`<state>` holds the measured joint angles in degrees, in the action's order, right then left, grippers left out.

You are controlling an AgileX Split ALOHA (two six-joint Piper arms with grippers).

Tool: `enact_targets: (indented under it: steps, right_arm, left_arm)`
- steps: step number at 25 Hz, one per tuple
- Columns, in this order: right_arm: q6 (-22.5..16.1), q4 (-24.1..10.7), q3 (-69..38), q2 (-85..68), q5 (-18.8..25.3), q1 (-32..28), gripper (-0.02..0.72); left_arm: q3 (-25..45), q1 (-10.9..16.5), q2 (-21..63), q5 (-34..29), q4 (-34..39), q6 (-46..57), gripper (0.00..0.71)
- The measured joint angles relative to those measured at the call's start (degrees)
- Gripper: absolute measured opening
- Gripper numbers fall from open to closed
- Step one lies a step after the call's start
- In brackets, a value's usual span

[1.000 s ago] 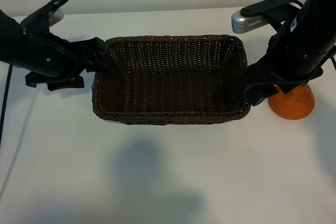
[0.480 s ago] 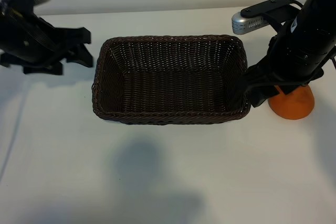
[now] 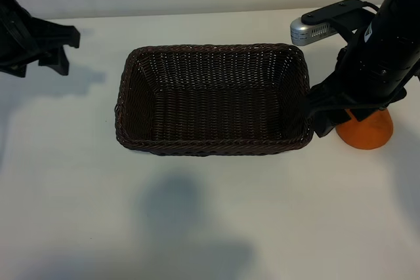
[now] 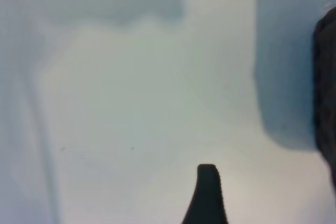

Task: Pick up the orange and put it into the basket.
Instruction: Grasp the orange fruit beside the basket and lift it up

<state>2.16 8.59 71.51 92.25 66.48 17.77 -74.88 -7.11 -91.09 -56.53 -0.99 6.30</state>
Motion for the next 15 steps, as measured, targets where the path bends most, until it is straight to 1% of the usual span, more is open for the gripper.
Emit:
enact_targets:
  steps: [1, 3, 8, 10, 12, 15]
  right_arm:
    - [0.0, 0.0, 0.0, 0.0, 0.1, 0.0, 0.595]
    - [0.0, 0.0, 0.0, 0.0, 0.1, 0.0, 0.595]
    - [0.0, 0.0, 0.0, 0.0, 0.1, 0.0, 0.595]
    - [0.0, 0.0, 0.0, 0.0, 0.1, 0.0, 0.595]
    - [0.0, 0.0, 0.0, 0.0, 0.1, 0.0, 0.595]
    - [0.0, 0.0, 0.0, 0.0, 0.1, 0.0, 0.595]
  left_arm:
    - [0.0, 0.6, 0.3, -0.4, 0.2, -0.1, 0.596]
    - [0.0, 2.6, 1.4, -0.9, 0.6, -0.3, 0.596]
    - [0.0, 11.1, 6.5, -2.2, 1.0, -2.5, 0.596]
    - [0.0, 14.0, 8.1, -2.5, 0.0, -3.0, 0.596]
    - [0.0, 15.1, 9.5, -2.7, -0.9, -3.9, 0.596]
    - [0.0, 15.1, 11.6, -3.9, -2.8, -5.6, 0.596]
